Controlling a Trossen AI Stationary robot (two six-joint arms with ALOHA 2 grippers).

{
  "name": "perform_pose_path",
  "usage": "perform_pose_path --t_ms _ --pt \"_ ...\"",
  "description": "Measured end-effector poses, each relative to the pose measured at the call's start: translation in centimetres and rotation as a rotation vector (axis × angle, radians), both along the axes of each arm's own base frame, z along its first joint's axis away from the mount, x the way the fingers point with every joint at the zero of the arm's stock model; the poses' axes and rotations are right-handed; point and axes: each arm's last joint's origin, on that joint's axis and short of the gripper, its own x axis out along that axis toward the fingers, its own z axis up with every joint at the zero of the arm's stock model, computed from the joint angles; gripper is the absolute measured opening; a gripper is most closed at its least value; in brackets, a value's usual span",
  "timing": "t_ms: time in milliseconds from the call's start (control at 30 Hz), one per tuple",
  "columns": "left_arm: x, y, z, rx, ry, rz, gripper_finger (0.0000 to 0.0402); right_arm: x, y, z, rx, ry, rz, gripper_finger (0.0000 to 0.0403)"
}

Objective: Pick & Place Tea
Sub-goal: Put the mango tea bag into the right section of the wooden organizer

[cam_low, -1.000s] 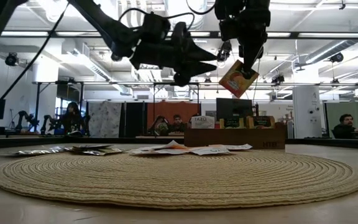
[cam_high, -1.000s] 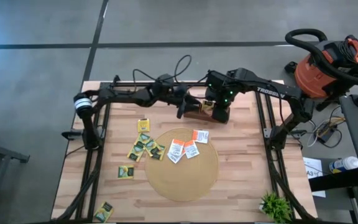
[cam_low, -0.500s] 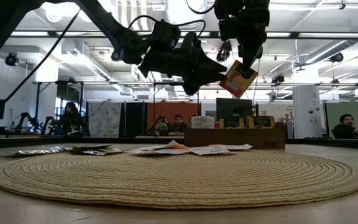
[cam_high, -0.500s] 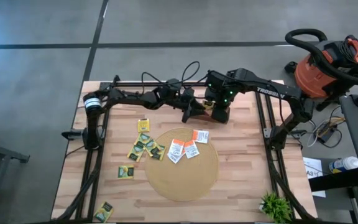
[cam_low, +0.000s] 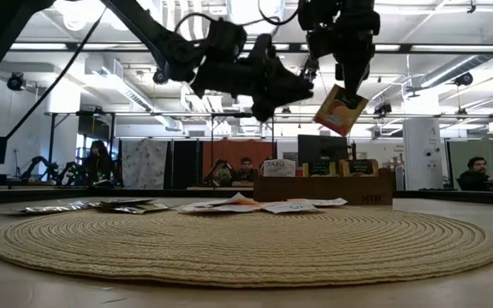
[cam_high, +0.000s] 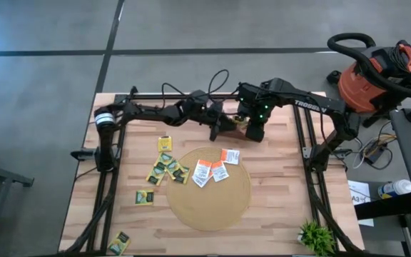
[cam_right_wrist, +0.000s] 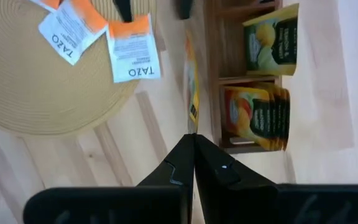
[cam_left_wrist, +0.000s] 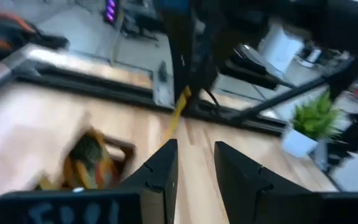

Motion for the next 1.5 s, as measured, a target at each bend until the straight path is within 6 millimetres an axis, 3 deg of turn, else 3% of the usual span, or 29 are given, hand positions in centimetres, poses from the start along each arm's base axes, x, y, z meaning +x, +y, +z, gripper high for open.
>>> perform_pose_path --t_ms 267,633,1067,1500 --pt "0.4 0.1 -0.2 0.043 0.002 0.059 0.0099 0.3 0.0 0.1 0.023 -0.045 -0.019 0.0008" --pt "1.3 -0.8 -2.0 0.031 0.047 0.038 0.0099 0.6 -0.1 0.7 0.009 -0.08 -0.019 0.0008" --pt "1.4 -1.3 -2.0 0.038 0.045 0.027 0.0099 0.6 -0.1 1.4 0.004 -0.099 -0.033 0.0008" --pt "-0.1 -0.6 -1.8 -0.019 0.203 0.059 0.0099 -1.4 -0.3 -0.1 -0.052 0.148 0.013 0.0008"
